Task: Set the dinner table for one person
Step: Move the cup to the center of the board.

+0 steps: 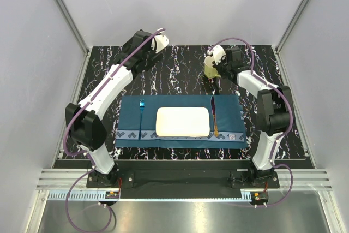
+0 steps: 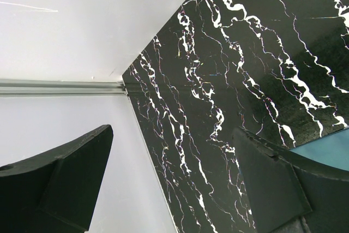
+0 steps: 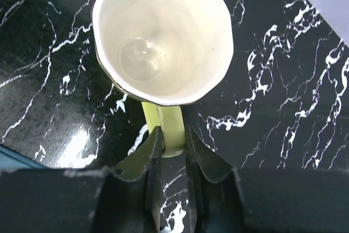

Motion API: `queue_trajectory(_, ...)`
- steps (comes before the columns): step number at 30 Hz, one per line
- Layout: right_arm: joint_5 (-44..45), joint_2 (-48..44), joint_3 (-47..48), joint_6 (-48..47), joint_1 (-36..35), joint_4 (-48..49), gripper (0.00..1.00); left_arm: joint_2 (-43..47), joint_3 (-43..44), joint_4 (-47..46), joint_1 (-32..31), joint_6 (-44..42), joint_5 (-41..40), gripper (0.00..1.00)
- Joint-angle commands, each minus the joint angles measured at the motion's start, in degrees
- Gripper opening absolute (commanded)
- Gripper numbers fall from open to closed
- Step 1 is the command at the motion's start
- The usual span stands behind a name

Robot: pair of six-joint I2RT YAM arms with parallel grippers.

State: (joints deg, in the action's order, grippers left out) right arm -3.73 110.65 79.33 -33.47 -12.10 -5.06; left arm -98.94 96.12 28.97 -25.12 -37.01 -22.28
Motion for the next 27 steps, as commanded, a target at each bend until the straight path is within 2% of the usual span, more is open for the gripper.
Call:
queue_trajectory(1, 1.9, -4.2, -0.9, -1.0, 0.5, 0.9, 0.00, 2.3, 2.0, -2.5, -0.5, 0.8, 0.7, 0.99)
queue_trajectory(14, 0.4, -4.0, -1.3, -0.4, 0.5, 0.6, 0.00, 2.3, 2.1, -2.4, -0.9, 1.3, 0.1, 0.99)
queue_trajectory(17, 0.4, -3.9, -1.0, -0.4, 0.5, 0.4, 0.10, 2.3, 2.1, -2.4, -1.1, 1.4, 0.0, 0.99)
queue_trajectory(21, 0.2, -4.0, -1.3, -0.6, 0.4, 0.3, 0.18, 2.4, 2.1, -2.5, -1.1, 1.2, -0.3, 0.99)
queue_trajectory(22, 0.2, -3.9, -1.3, -0.6, 0.5, 0.3, 0.25, 2.3, 2.1, -2.5, -1.1, 1.2, -0.3, 0.99)
queue_trajectory(27, -0.1, -4.1, -1.3, -0.5, 0.4, 0.1, 0.40, 2.3, 2.4, -2.4, -1.2, 1.2, -0.4, 0.99)
